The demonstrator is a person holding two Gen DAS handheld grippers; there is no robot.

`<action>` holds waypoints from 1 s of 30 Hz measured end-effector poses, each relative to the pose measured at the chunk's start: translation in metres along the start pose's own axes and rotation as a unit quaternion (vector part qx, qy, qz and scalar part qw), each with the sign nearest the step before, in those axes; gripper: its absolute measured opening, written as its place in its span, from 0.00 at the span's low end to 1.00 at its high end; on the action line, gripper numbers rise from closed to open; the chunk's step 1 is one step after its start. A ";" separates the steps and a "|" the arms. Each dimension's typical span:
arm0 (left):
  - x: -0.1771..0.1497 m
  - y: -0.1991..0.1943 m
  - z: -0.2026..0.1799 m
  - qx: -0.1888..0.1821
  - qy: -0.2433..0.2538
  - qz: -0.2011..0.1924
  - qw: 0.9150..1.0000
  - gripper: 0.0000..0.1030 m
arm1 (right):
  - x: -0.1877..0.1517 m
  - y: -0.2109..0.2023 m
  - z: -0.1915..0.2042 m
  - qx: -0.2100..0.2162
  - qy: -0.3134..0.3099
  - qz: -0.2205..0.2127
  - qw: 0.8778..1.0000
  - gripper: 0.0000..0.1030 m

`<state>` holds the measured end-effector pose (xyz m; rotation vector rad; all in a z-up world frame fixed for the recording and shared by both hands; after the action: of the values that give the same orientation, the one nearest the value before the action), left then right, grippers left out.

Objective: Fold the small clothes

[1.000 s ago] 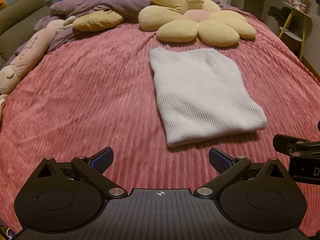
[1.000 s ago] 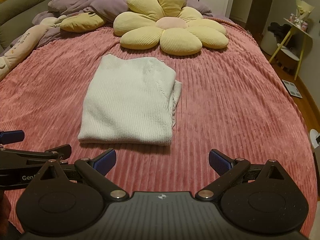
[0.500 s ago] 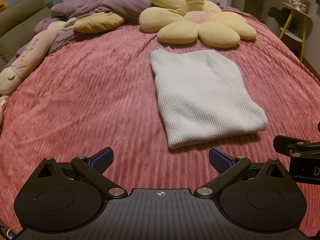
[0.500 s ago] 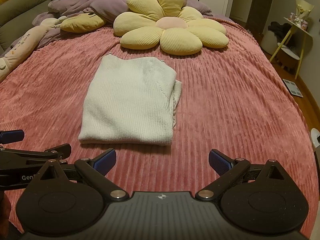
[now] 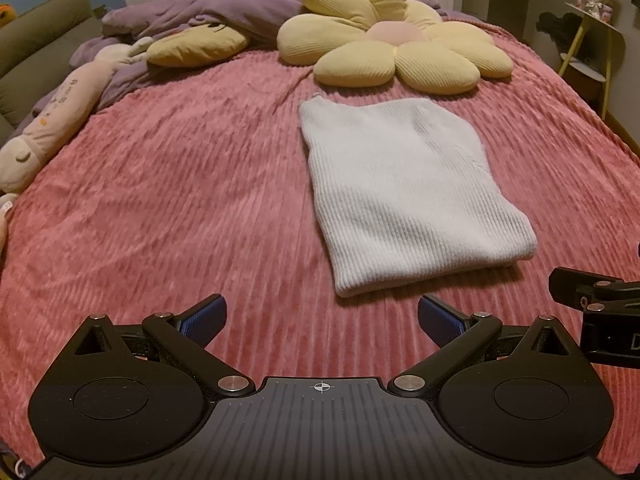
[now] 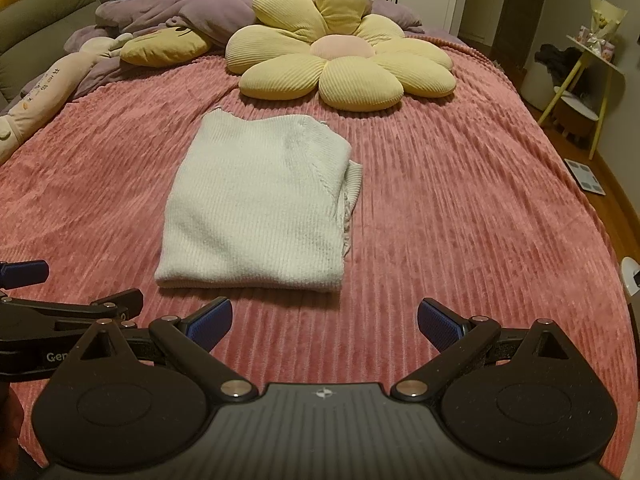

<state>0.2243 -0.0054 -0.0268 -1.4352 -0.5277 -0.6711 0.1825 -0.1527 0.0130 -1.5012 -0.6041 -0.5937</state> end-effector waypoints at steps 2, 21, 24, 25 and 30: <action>0.000 0.000 0.000 0.000 0.000 -0.001 1.000 1.00 | 0.000 -0.001 -0.001 0.000 0.001 -0.002 1.000 0.96; 0.000 -0.007 -0.005 0.003 0.024 -0.012 1.000 1.00 | -0.001 -0.006 -0.001 -0.002 0.005 -0.006 1.000 0.96; 0.001 -0.010 -0.005 0.001 0.025 -0.014 1.000 1.00 | -0.001 -0.009 -0.001 -0.003 0.004 -0.008 1.000 0.96; 0.001 -0.011 -0.006 -0.001 0.024 -0.014 1.000 1.00 | -0.001 -0.010 -0.001 -0.003 0.004 -0.009 1.000 0.96; 0.000 -0.015 -0.006 -0.002 0.027 -0.016 1.000 1.00 | 0.000 -0.016 0.001 -0.005 0.001 -0.013 1.000 0.96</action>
<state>0.2134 -0.0115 -0.0164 -1.4112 -0.5088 -0.7348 0.1715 -0.1520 0.0248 -1.5037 -0.6205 -0.6206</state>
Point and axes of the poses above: each gripper's, at about its wrist camera, not at the fingertips, and y roughly the way its jaws point, z to its left, x to its top, the point moved 9 cm from there along y, roughly the way its jaws point, and after that the axes turned 8 degrees about -z, right-handed, at the moved point
